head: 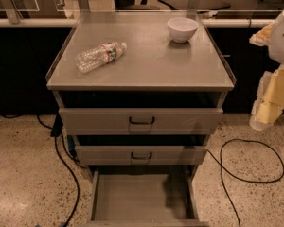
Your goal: Place water bottle into bottom drawer
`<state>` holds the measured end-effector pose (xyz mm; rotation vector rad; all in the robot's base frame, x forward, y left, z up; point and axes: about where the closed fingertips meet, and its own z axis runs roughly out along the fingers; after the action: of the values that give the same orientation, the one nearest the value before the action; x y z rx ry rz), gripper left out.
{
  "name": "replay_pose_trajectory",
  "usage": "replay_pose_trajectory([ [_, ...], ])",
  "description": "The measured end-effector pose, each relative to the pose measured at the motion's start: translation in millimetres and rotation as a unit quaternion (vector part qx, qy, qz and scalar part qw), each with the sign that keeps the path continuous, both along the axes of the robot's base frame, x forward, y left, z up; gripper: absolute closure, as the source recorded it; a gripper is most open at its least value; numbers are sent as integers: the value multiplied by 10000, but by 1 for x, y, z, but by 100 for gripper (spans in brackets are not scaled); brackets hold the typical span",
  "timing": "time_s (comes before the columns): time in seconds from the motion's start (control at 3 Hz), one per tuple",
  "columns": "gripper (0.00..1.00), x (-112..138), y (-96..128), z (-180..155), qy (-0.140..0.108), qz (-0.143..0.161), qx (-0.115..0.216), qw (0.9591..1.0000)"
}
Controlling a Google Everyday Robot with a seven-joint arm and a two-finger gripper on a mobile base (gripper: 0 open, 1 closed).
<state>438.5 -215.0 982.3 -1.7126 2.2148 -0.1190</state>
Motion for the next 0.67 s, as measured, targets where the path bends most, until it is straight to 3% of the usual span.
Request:
replay_pose_trajectory([
  [0.67,0,3,5,0,-69,73,-1,9999],
])
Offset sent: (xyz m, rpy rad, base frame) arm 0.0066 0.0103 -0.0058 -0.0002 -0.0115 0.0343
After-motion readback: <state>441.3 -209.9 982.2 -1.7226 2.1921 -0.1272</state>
